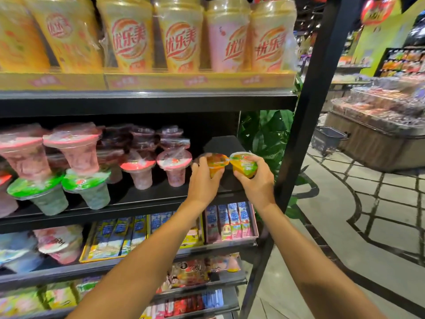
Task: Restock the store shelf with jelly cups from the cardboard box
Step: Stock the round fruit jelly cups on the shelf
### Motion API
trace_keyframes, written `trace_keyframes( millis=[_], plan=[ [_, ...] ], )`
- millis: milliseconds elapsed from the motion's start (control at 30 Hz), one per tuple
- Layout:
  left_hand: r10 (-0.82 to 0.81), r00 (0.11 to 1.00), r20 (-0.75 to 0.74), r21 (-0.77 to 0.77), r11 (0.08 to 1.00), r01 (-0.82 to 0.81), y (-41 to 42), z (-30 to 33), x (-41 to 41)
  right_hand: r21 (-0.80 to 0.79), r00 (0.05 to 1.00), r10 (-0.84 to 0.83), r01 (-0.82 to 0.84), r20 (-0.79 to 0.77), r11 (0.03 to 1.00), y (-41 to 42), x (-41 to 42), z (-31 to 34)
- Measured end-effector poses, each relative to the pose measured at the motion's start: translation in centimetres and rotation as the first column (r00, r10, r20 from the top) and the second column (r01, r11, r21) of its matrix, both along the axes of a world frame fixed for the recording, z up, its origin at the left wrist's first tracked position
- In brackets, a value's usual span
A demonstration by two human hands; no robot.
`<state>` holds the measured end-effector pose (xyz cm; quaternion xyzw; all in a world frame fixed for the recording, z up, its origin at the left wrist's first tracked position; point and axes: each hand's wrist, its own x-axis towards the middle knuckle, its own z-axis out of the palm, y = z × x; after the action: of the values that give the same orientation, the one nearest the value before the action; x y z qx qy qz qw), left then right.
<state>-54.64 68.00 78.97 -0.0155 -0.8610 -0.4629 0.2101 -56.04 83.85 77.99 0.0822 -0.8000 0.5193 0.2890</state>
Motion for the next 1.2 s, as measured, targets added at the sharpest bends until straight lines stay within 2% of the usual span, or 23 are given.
trace_keyframes(
  millis=[100, 233, 367, 500, 633, 700, 800, 933, 1067, 1200],
  plan=[
    [0.056, 0.996, 0.064, -0.078, 0.996, -0.051, 0.2, -0.1, -1.3, 0.002, 0.998, -0.013, 0.013, 0.061, 1.0, -0.3, -0.8, 0.6],
    [0.101, 0.989, 0.105, -0.072, 0.993, -0.094, 0.6, 0.4, -2.8, 0.055, 0.982, -0.059, 0.05, 0.179, 0.997, -0.8, -2.5, 1.8],
    [0.145, 0.968, 0.205, -0.161, 0.98, -0.113, 0.8, 1.3, -3.4, 0.138, 0.981, -0.071, 0.046, 0.18, 0.989, -1.2, -4.0, 2.2],
    [0.097, 0.98, 0.176, -0.273, 0.961, -0.046, 0.7, 1.2, -1.4, 0.224, 0.97, -0.055, 0.0, 0.238, 0.975, -1.5, -4.1, 1.6],
    [0.098, 0.995, 0.017, -0.58, 0.811, -0.07, 0.9, 0.8, 0.5, 0.448, 0.998, -0.047, 0.025, 0.037, 0.893, -1.0, -2.8, 0.6],
    [0.11, 0.993, 0.048, -0.636, 0.77, -0.055, 1.0, 1.1, 0.3, 0.556, 0.998, -0.02, -0.012, 0.051, 0.831, -0.7, -3.0, 0.6],
    [0.159, 0.979, 0.128, -0.661, 0.75, -0.035, 0.8, 1.7, -0.4, 0.593, 0.996, -0.026, -0.032, 0.088, 0.805, -0.7, -3.7, 1.3],
    [0.192, 0.955, 0.225, -0.623, 0.782, -0.01, 0.8, 2.4, -1.4, 0.623, 0.995, -0.012, -0.051, 0.097, 0.78, -1.6, -4.7, 1.4],
    [0.183, 0.938, 0.296, -0.608, 0.793, 0.037, 0.8, 2.9, -2.2, 0.641, 0.985, -0.003, -0.11, 0.173, 0.76, -2.1, -6.0, 1.3],
    [0.148, 0.953, 0.264, -0.637, 0.769, 0.057, 0.6, 3.0, -0.9, 0.64, 0.997, -0.007, -0.041, 0.073, 0.767, -1.9, -4.7, 1.9]
  ],
)
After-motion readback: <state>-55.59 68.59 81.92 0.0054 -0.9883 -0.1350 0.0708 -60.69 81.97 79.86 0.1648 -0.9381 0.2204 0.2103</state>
